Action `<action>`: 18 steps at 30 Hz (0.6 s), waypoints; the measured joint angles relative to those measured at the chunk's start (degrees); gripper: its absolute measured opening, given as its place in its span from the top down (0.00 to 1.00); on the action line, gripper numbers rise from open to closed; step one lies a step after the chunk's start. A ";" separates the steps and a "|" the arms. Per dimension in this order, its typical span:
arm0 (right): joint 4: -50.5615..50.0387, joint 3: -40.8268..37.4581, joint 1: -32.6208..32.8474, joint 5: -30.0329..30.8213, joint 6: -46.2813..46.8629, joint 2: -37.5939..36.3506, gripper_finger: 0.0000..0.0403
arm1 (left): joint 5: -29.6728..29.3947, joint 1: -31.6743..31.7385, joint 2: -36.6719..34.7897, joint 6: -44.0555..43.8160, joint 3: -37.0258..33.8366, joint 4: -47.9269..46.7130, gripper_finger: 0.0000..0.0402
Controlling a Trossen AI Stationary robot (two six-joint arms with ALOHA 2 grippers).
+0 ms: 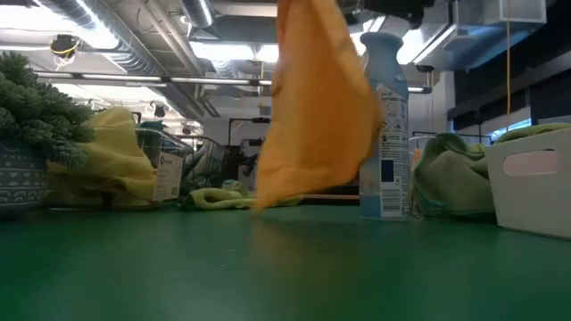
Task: Sort microfiber towel by color & place in baskets
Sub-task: Put the orange microfiber towel into the top right transparent bin
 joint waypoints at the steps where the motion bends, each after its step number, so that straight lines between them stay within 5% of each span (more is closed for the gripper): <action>1: 1.54 0.00 0.00 -0.67 -0.02 0.83 0.55 | 0.17 0.20 0.05 0.00 0.00 0.85 1.00; 18: 27.75 -0.07 0.04 -15.31 0.06 18.12 0.55 | 1.62 0.34 0.24 0.02 0.02 3.59 1.00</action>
